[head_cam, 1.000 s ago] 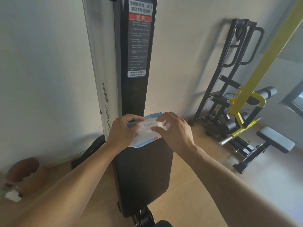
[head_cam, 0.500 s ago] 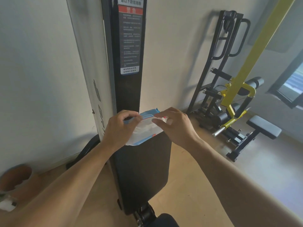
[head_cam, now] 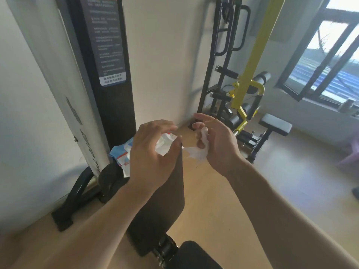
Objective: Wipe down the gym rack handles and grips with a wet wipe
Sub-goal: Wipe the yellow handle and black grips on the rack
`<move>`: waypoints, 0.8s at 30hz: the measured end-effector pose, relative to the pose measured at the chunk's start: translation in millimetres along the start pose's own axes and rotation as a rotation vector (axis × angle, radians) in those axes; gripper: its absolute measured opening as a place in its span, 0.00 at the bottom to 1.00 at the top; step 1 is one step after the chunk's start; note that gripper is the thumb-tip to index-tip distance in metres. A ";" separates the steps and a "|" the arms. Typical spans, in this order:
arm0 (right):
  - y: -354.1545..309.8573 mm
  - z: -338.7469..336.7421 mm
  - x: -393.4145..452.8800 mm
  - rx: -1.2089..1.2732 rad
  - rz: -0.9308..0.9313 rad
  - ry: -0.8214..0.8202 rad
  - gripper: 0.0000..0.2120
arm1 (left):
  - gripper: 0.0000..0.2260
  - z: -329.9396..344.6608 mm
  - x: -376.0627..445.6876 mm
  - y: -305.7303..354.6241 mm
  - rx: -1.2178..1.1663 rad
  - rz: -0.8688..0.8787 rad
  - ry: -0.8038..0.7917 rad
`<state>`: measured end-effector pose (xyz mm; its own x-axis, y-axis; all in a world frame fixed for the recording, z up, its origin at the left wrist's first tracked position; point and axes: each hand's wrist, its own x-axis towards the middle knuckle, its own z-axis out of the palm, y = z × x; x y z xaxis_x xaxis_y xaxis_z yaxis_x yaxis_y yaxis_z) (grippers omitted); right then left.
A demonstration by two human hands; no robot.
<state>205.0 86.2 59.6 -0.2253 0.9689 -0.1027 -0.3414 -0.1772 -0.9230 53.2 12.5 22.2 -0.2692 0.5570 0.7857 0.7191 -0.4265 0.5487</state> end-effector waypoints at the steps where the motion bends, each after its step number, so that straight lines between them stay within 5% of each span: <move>1: -2.3 -5.8 -3.6 0.074 0.028 -0.026 0.16 | 0.15 5.3 -3.7 6.6 -0.033 -0.046 0.008; 9: -24.0 -101.8 -33.9 0.182 0.018 -0.066 0.21 | 0.32 88.0 -46.1 80.5 -0.364 -0.569 -0.534; 14: -33.0 -204.4 -44.3 0.030 -0.049 0.007 0.16 | 0.16 158.1 -85.5 129.2 -0.282 -0.643 -0.433; 16: -37.2 -248.5 -49.9 -0.028 -0.013 -0.015 0.14 | 0.07 190.8 -101.0 153.8 -0.430 -0.783 -0.375; 20: -47.1 -326.9 -56.5 -0.135 0.073 -0.031 0.10 | 0.09 246.7 -123.2 205.1 -0.532 -0.976 -0.223; 24: -62.3 -384.9 -65.2 -0.196 0.121 -0.032 0.10 | 0.12 291.1 -133.0 237.9 -0.519 -1.074 -0.241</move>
<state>592.2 100.6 -18.9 -0.2834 0.9362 -0.2078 -0.1267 -0.2514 -0.9596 446.6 44.5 -34.9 -0.4043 0.8964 -0.1816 -0.1532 0.1294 0.9797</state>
